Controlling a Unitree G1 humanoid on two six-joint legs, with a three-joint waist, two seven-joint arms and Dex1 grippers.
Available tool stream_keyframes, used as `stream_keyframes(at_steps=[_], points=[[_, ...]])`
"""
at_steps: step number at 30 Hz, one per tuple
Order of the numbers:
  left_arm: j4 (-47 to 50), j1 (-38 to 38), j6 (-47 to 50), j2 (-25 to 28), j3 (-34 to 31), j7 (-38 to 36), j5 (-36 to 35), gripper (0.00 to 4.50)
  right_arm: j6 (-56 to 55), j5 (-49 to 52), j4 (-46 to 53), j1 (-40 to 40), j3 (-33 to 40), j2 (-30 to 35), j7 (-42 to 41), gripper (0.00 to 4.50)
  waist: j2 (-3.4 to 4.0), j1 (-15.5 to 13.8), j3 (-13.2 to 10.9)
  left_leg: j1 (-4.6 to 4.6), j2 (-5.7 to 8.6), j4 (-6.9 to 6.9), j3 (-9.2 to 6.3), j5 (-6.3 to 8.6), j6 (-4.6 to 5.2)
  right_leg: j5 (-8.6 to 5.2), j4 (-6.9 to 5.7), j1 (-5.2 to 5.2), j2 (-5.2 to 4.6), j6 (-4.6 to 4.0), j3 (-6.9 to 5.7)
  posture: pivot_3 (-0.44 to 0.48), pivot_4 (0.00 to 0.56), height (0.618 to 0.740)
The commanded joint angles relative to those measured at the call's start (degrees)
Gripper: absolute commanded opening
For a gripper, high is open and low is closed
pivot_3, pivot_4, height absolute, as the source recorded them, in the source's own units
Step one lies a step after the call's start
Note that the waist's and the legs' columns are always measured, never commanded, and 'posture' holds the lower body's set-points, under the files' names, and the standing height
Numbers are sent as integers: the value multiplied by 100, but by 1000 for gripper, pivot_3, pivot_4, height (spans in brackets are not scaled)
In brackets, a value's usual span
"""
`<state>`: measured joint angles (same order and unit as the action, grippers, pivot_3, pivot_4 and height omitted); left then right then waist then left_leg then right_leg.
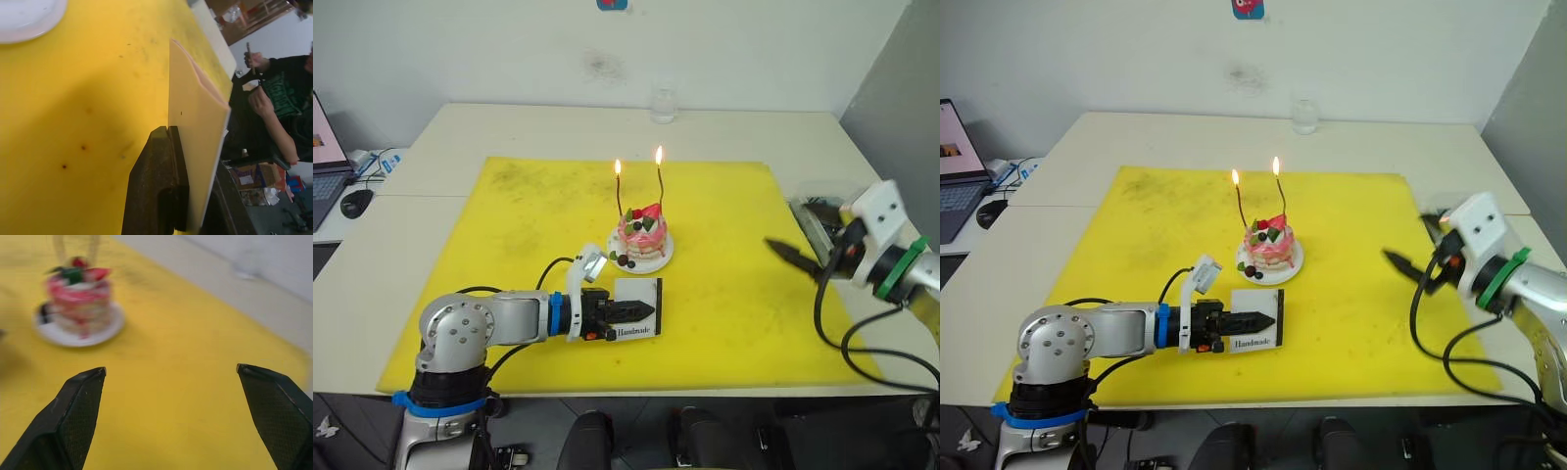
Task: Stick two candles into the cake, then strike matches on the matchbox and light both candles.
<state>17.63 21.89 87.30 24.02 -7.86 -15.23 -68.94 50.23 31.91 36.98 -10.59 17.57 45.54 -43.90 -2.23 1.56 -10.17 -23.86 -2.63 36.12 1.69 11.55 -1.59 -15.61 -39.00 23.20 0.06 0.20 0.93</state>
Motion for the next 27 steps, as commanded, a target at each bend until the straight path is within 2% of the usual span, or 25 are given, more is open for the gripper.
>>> stream_keyframes(at_steps=[1,3,11,18,21,27], points=[[118,-73,204,-67,158,242,104,0,458,756,586,12,-78,228,-189,4474,0,3,0,2,0,0,1,0,0,0,0,0,0,0,1,0,150,740],[86,-70,176,-22,237,281,273,0,535,906,684,28,-167,323,-193,4474,0,1,0,2,-1,0,-4,0,0,0,-1,0,0,0,-2,0,150,740],[124,112,6,235,464,-86,655,2341,476,984,736,116,-440,517,-61,4500,-1,-3,1,1,4,0,-2,0,0,0,2,0,0,-1,-1,0,150,740],[403,186,51,527,250,-294,604,4476,431,1023,746,149,-461,639,-26,4500,-1,-1,1,4,1,0,-7,0,0,1,-1,0,0,-1,-5,0,150,740],[650,183,98,837,66,-431,462,4476,386,1048,733,168,-403,725,-62,4500,-2,7,1,5,0,-1,-7,0,0,1,-2,1,0,-2,-5,0,150,740],[1311,-18,69,1960,-543,-919,104,4476,55,928,537,149,-214,1076,-393,4500,-2,3,0,1,-6,-6,-6,1,-1,-3,5,5,-1,-6,-5,0,150,740]])
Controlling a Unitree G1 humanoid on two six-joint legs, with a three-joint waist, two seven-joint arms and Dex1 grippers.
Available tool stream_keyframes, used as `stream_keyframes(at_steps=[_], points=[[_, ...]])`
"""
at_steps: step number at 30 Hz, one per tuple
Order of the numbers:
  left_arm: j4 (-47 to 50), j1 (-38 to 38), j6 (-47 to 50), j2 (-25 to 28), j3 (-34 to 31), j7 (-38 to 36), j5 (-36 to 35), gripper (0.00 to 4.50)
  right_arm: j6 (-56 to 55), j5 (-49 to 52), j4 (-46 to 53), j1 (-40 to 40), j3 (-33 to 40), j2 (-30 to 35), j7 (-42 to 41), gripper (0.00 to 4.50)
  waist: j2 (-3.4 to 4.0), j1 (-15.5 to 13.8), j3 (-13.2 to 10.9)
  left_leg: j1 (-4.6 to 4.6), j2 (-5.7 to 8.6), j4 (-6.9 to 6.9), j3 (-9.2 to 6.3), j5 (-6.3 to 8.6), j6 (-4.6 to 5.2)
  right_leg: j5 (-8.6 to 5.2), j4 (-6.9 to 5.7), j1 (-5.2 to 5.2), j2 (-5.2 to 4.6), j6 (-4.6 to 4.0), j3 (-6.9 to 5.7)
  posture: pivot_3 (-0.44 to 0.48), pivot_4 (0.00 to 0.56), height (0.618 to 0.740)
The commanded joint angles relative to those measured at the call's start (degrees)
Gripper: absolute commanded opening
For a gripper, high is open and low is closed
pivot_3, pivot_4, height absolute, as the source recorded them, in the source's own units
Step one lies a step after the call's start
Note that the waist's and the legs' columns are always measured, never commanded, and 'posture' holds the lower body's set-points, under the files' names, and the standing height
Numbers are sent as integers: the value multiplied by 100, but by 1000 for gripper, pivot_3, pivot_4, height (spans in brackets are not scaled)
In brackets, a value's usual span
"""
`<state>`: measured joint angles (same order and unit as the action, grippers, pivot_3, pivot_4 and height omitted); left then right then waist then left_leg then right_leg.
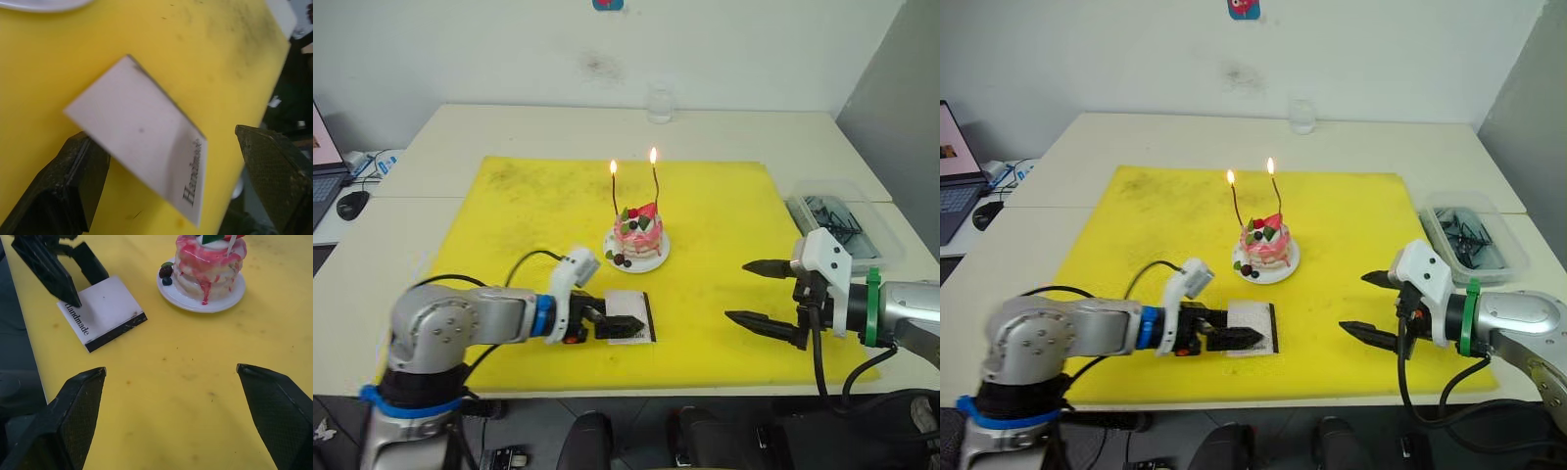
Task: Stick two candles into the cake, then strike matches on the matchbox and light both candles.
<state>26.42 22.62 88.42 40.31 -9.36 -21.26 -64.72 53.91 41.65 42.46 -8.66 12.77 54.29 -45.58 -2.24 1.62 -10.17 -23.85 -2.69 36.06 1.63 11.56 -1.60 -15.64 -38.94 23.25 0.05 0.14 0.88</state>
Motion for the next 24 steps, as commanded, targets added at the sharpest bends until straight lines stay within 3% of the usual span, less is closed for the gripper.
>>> stream_keyframes(at_steps=[1,5,7,10,15,24], points=[[508,-135,-73,462,-472,-397,-386,4476,-400,-79,-39,-29,283,265,-296,4500,0,-4,-1,-2,2,0,2,0,0,-1,3,0,-5,1,1,0,150,740],[812,-553,-687,1300,-855,-1160,-164,4476,-826,-234,-243,8,577,462,-519,4500,-8,-14,-6,-5,9,1,9,1,0,-2,10,0,-19,2,3,0,150,740],[816,-992,-1551,1789,-1020,-1724,515,4476,-1146,-384,-419,27,803,534,-674,4500,-7,-11,-7,-4,6,0,8,1,0,-3,9,2,-19,0,1,0,150,740],[175,-1561,-3702,2344,-1126,-2365,2233,4476,-1242,-313,-925,83,1468,981,-1306,4500,11,-36,-17,2,7,-1,7,1,0,-20,6,2,-23,-33,-1,0,150,740],[-596,-1806,-5038,2548,-1234,-3162,3004,4476,-1392,-391,-1409,248,2067,1370,-1883,4500,13,-100,-19,2,2,-3,12,1,0,-31,9,2,-28,-61,-4,0,150,740],[-1088,-1871,-5185,2532,-1406,-3687,3098,4476,-1485,-576,-1911,424,2573,1795,-2525,4500,16,-120,-20,-4,-2,-16,21,6,3,-34,15,9,-33,-57,-8,0,150,740]])
